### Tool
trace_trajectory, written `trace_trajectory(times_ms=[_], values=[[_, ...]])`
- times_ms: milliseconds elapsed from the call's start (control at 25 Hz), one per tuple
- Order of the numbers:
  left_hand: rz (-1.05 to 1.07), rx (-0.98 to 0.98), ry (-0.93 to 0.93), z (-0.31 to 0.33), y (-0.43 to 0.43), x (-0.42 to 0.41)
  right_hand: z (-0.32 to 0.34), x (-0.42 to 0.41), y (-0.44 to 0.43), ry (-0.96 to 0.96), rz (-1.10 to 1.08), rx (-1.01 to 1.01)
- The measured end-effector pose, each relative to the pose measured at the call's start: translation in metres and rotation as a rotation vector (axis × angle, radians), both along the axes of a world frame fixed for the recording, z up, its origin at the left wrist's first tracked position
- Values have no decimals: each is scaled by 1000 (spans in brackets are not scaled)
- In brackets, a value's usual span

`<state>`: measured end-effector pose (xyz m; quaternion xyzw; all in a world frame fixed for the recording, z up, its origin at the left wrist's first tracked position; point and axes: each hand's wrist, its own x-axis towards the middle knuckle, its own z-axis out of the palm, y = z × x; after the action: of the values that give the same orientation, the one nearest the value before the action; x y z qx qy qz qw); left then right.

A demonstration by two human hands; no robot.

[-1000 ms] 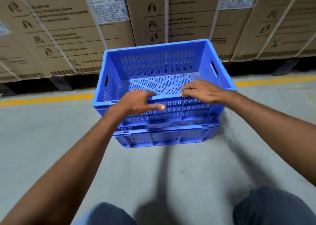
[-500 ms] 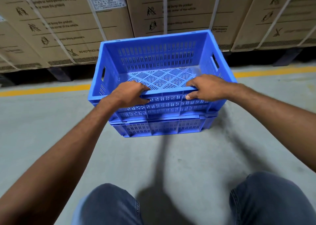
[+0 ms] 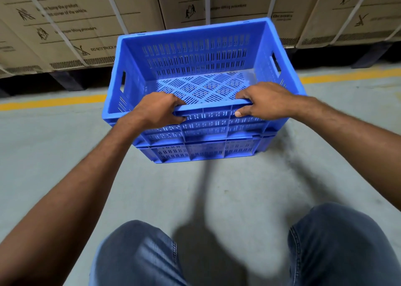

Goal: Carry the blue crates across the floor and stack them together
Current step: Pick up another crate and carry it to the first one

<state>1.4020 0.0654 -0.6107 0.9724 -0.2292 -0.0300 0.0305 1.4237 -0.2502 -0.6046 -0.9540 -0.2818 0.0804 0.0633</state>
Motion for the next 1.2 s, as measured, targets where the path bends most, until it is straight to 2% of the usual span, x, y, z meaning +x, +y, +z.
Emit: trace_trajectory(times_ms=[320, 640, 840, 960, 1080, 1160, 1200], values=[[91, 29, -57, -5, -4, -4, -5, -5, -1, -19, 33, 22], [94, 91, -73, -7, -7, -2, -10, -1, -6, -29, 41, 46], [132, 58, -138, -15, -5, -7, -21, -2, -7, -112, 39, 24], [202, 58, -48, -10, -11, -12, -13, -5, -3, -10, 14, -37], [266, 6, 83, 4, -20, -20, 10, -8, 6, 217, -62, -98], [282, -67, 242, 24, -26, -28, 38, -18, 11, 323, -137, -63], [324, -164, 304, 37, -30, -34, 53, -24, 12, 328, -205, 8]])
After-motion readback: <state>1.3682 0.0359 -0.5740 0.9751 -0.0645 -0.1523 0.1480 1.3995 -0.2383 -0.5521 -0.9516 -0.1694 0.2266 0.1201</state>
